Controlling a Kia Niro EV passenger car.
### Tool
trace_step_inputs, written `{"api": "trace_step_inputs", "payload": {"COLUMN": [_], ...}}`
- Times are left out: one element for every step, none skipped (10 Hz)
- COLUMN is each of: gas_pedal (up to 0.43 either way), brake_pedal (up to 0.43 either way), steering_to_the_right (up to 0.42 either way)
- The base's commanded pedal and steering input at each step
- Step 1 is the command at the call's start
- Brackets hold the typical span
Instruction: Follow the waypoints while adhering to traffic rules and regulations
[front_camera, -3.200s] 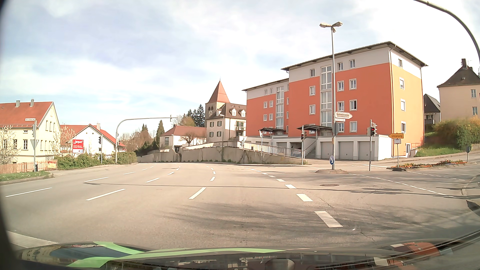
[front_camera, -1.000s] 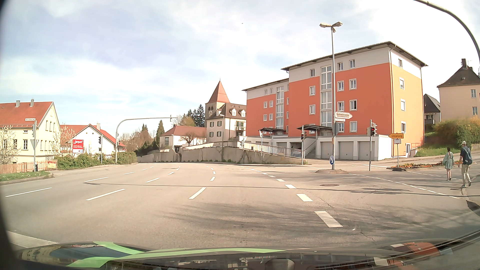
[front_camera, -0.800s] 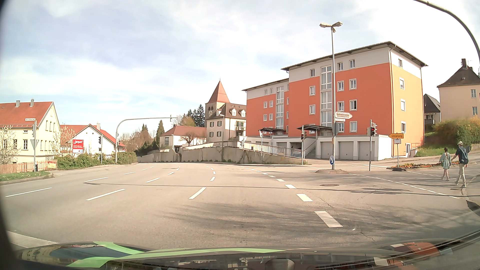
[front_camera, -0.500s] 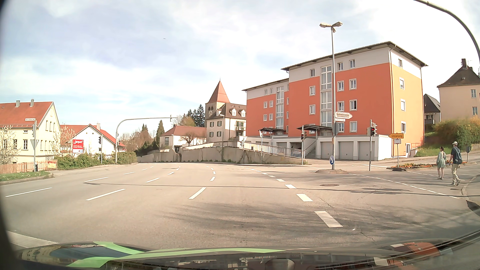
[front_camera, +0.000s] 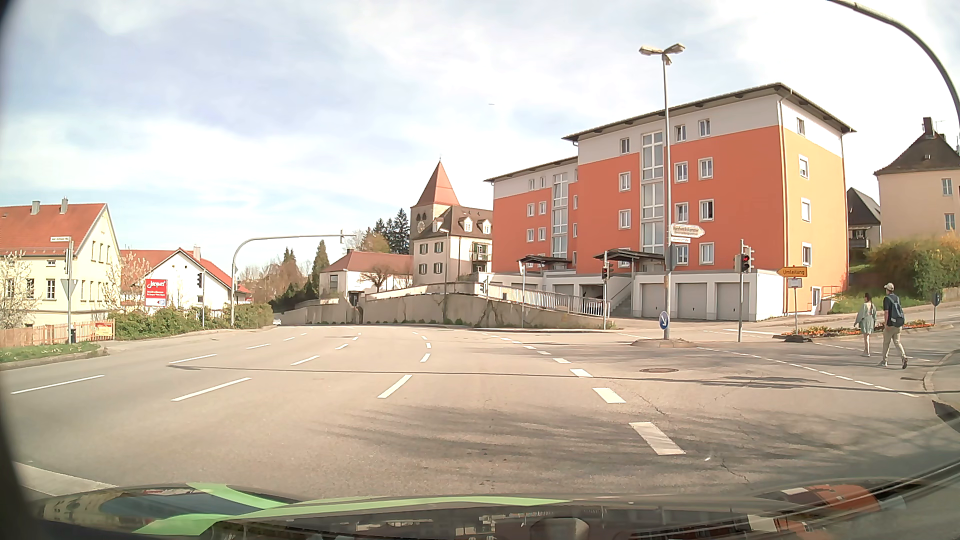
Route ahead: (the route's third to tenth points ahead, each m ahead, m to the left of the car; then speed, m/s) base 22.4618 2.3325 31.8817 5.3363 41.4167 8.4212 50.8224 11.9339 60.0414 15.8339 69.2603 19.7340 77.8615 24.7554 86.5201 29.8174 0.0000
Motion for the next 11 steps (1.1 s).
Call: {"api": "trace_step_inputs", "payload": {"gas_pedal": [0.0, 0.0, 0.0, 0.0, 0.0, 0.0, 0.0, 0.0, 0.0, 0.0, 0.0], "brake_pedal": [0.165, 0.165, 0.165, 0.165, 0.165, 0.165, 0.165, 0.165, 0.165, 0.165, 0.165], "steering_to_the_right": [-0.047, -0.047, -0.047, -0.047, -0.047, -0.047, -0.047, -0.047, -0.048, -0.048, -0.048]}}
